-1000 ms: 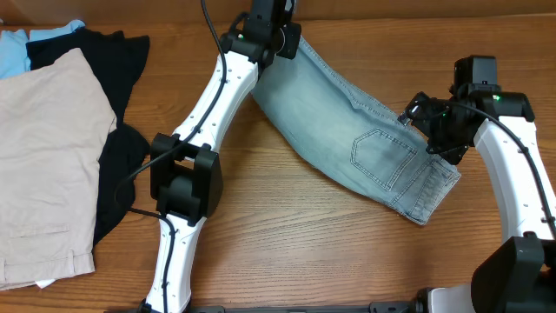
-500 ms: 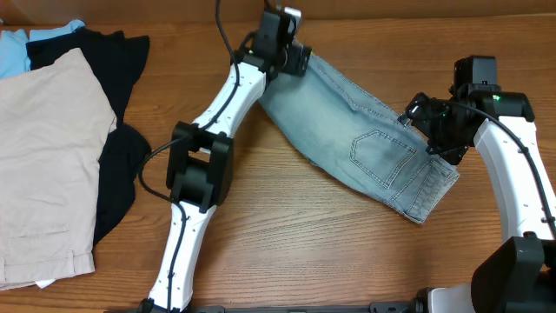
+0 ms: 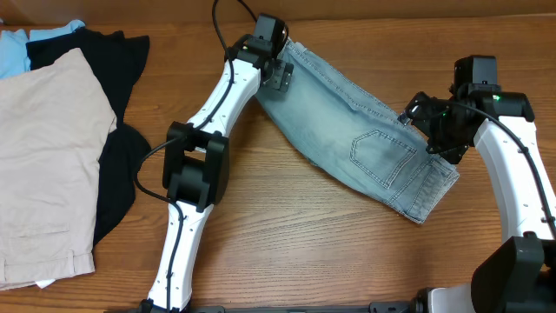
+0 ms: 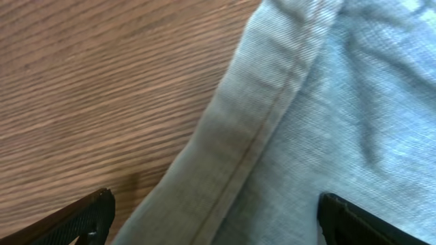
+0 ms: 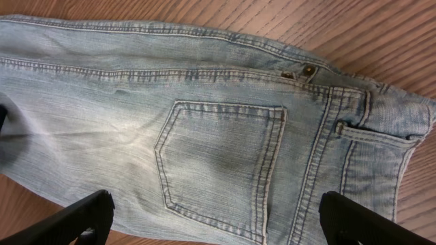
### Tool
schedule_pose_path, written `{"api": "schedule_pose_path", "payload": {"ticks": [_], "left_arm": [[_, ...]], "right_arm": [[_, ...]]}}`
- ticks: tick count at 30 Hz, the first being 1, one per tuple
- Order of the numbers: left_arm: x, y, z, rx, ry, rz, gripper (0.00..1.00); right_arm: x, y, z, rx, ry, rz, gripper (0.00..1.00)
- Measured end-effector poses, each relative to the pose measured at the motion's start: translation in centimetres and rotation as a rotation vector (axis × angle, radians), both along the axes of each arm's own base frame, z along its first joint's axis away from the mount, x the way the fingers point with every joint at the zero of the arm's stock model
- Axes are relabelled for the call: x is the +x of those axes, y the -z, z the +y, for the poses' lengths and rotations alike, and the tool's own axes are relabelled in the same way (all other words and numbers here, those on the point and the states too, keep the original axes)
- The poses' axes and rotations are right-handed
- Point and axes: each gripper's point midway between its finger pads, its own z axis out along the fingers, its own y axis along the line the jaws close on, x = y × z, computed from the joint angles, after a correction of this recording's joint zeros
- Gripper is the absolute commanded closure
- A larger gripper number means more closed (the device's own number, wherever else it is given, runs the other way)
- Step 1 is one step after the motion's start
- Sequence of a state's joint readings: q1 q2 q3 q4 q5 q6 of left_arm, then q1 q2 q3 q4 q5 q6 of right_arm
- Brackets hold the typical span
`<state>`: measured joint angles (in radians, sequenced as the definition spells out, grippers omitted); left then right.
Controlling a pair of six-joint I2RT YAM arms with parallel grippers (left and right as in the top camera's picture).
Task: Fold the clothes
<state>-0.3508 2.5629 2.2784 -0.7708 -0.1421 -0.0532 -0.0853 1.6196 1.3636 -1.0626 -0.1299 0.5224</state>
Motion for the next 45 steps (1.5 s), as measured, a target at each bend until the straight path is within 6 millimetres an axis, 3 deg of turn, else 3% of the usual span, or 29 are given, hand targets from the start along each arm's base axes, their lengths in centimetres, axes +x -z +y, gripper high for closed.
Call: {"api": "schedule_pose_path", "payload": {"ticks": [10,13,19,25,33,36,40,45], "left_arm": [[-0.7,0.7,0.5,0.014,-0.005,0.037,0.0],[-1.8,1.9,1.0,0.037,-0.007,0.094,0.0],[-3.9,2.1,2.8,0.087,-0.084,0.186,0.0],[-7.9,2.2,6.9,0.123,-0.274,0.36,0.01],[-13.0,2.0,16.2,0.142,-0.557,0.608,0.0],[-15.1,1.8,18.8,0.149,-0.613,0.707,0.0],[-16.2,1.9,20.7,0.137,-0.647,0.763,0.02],[-16.1,1.9,20.4,0.144,-0.615,0.76,0.07]], "right_arm": [[-0.2,0.1,0.0,0.001,0.0,0.008,0.0],[-0.4,0.1,0.0,0.001,0.0,0.016,0.0],[-0.5,0.2,0.0,0.002,0.0,0.022,0.0],[-0.5,0.2,0.0,0.002,0.0,0.022,0.0],[-0.5,0.2,0.1,0.002,0.0,0.023,0.0],[-0.6,0.2,0.1,0.002,0.0,0.027,0.0],[-0.7,0.3,0.2,0.001,-0.027,0.027,0.0],[-1.5,2.1,1.1,0.031,-0.106,0.04,0.0]]}}
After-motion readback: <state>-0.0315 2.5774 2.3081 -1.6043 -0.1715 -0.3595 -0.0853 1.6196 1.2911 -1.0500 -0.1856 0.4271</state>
